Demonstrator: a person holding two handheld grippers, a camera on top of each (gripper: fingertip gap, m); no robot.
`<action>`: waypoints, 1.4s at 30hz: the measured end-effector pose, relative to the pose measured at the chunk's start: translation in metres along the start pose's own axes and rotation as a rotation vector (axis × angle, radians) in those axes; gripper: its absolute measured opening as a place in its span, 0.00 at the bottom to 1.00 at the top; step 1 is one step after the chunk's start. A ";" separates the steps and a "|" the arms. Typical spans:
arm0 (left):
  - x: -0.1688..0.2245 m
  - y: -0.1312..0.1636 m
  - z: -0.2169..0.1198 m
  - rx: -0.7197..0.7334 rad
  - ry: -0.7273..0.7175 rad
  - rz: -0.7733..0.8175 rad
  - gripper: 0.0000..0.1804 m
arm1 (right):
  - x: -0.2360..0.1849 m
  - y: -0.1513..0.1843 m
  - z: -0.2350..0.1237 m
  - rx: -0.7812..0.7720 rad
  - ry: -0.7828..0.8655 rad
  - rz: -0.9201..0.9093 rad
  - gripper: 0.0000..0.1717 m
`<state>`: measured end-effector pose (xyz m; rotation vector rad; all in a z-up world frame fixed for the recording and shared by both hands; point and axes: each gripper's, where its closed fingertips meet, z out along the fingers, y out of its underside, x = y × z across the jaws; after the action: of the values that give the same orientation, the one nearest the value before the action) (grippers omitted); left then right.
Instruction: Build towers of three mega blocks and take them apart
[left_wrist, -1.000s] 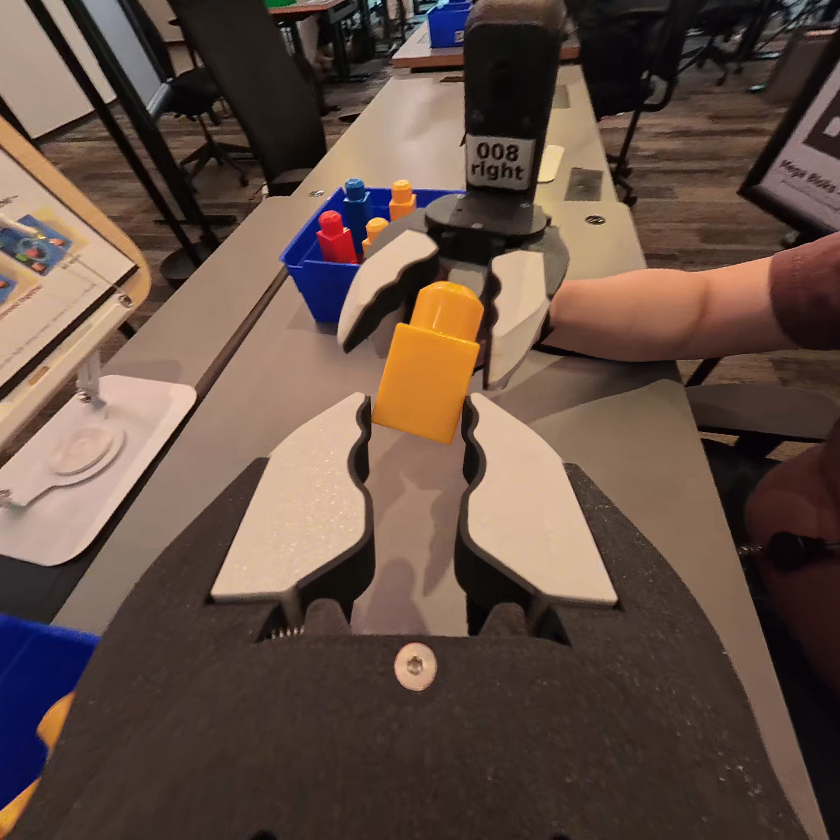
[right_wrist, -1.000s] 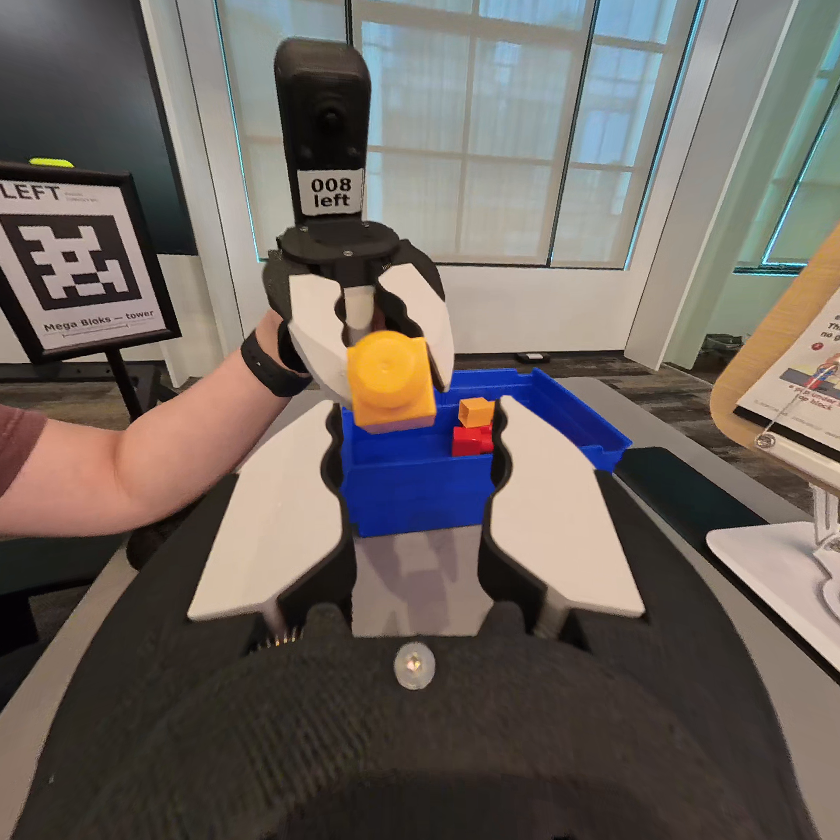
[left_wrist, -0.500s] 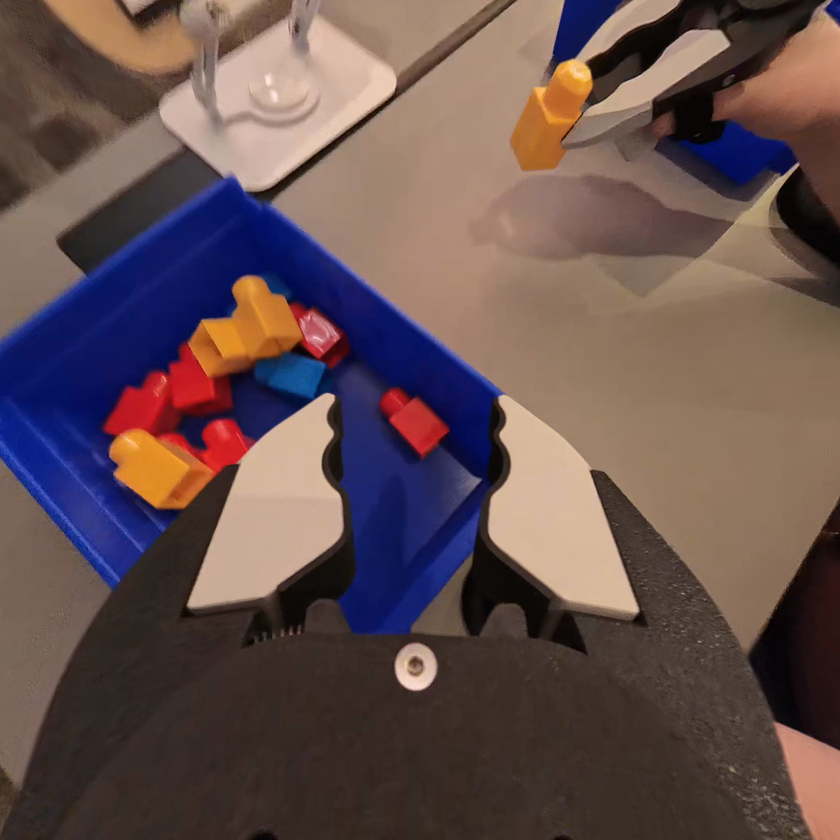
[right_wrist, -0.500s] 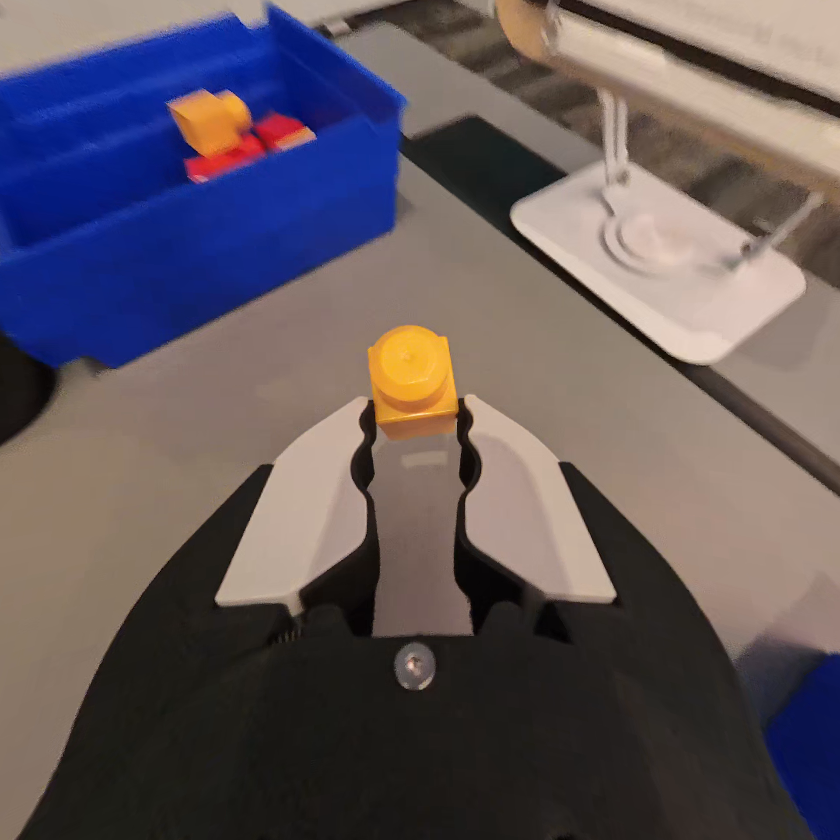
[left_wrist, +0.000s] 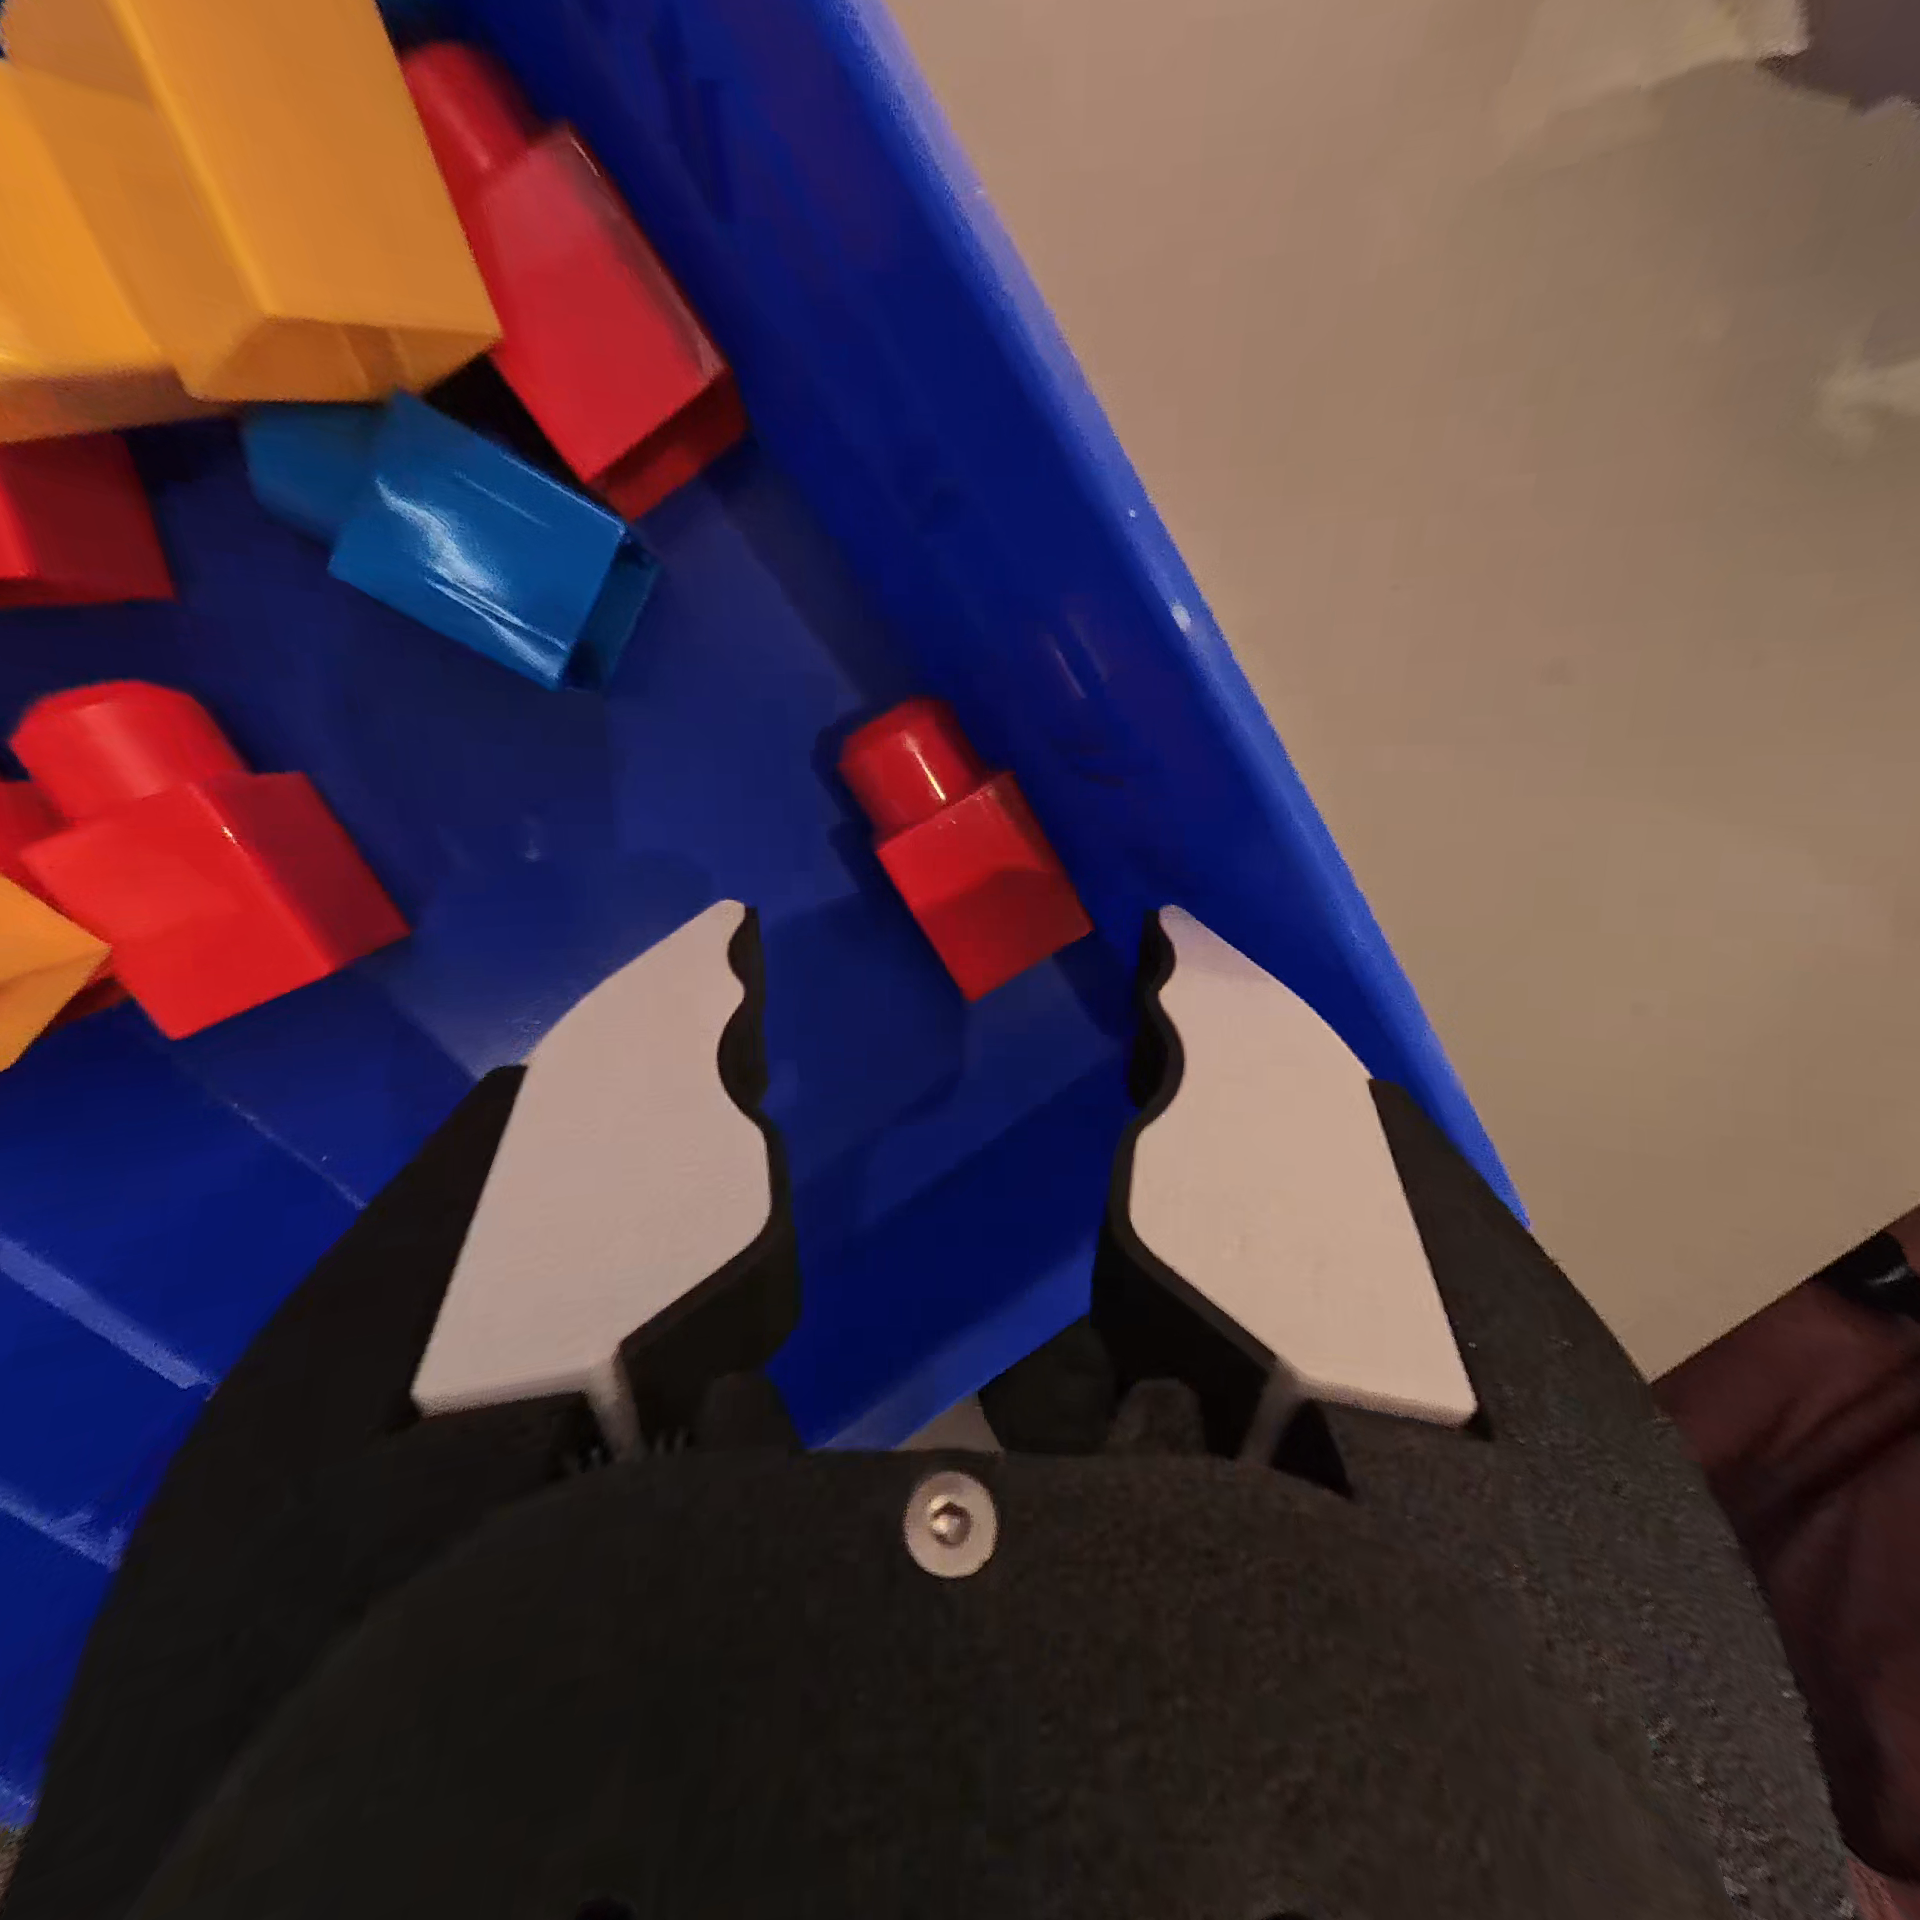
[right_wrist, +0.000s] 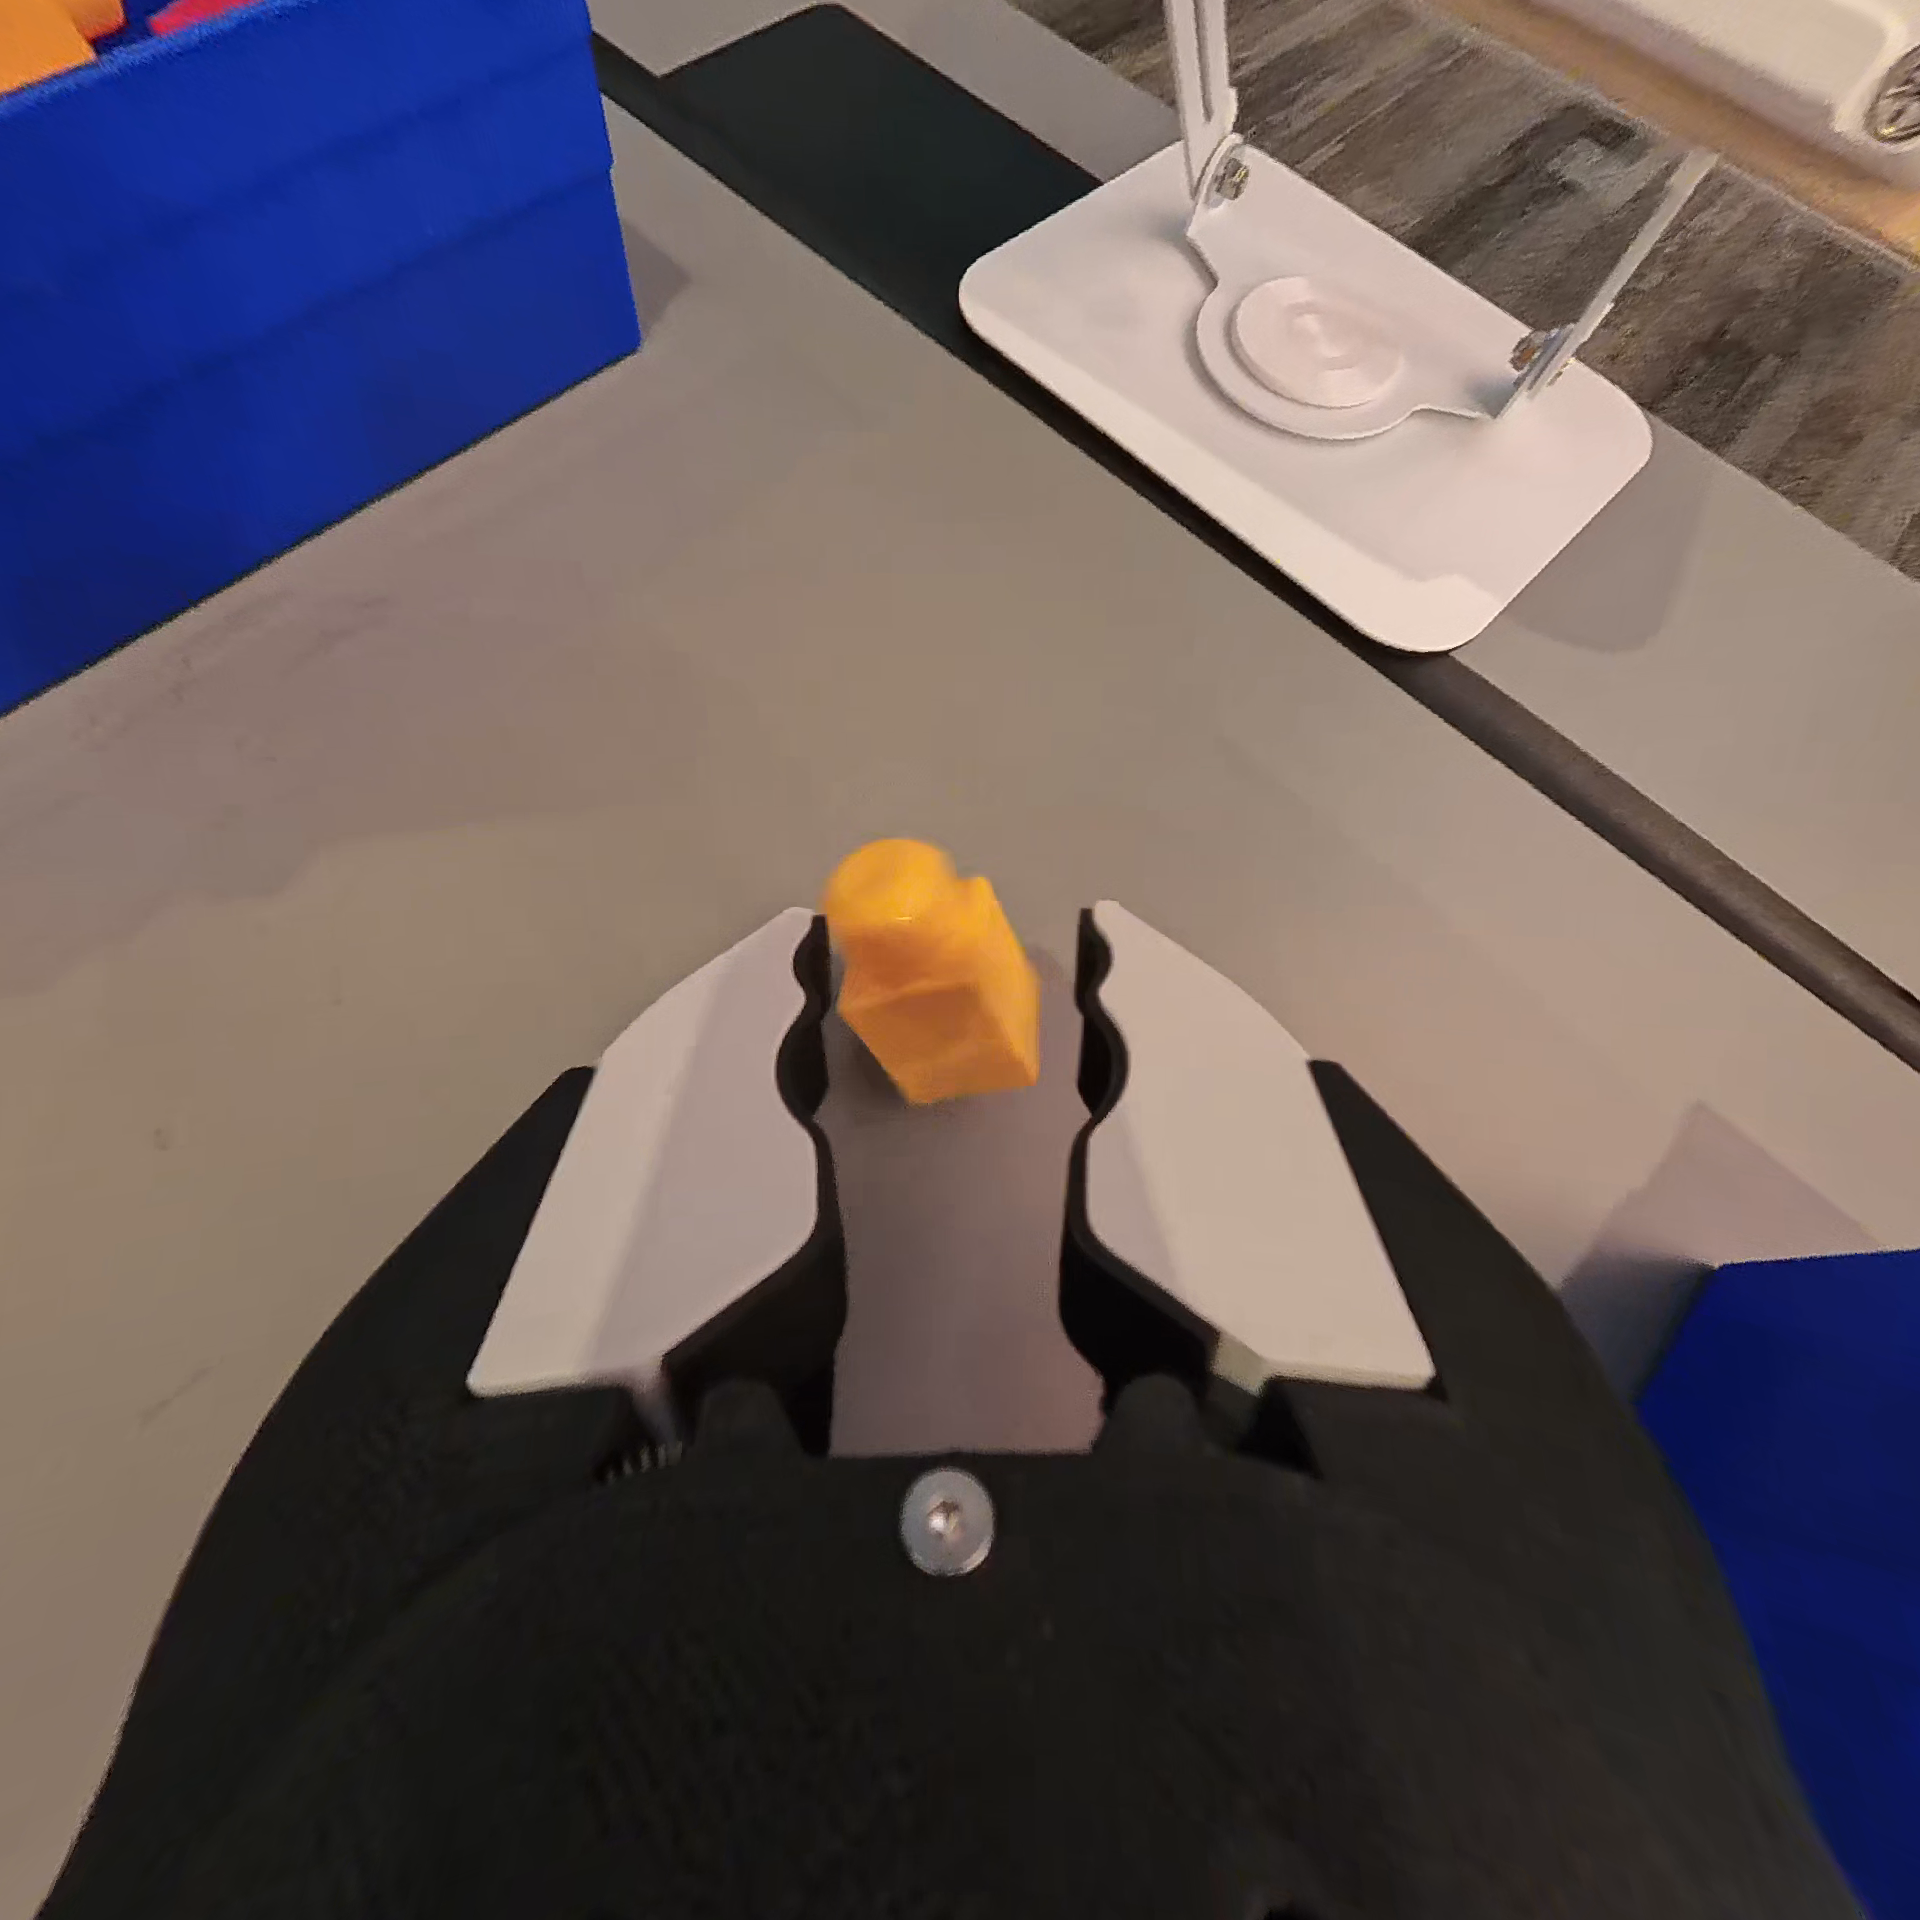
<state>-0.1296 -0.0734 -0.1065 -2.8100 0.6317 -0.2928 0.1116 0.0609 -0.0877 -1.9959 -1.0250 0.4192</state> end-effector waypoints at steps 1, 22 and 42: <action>-0.001 0.000 0.001 -0.001 -0.005 -0.002 0.39 | 0.002 -0.001 -0.001 0.003 0.014 0.001 0.30; -0.010 0.014 0.018 -0.110 -0.020 -0.012 0.38 | -0.028 -0.001 0.016 0.038 -0.080 -0.270 0.38; -0.018 0.013 -0.006 0.004 -0.024 0.076 0.35 | -0.012 0.023 0.034 -0.229 0.044 -0.318 0.37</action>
<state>-0.1523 -0.0777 -0.1073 -2.7736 0.7299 -0.2448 0.0952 0.0619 -0.1270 -1.9810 -1.3858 0.0879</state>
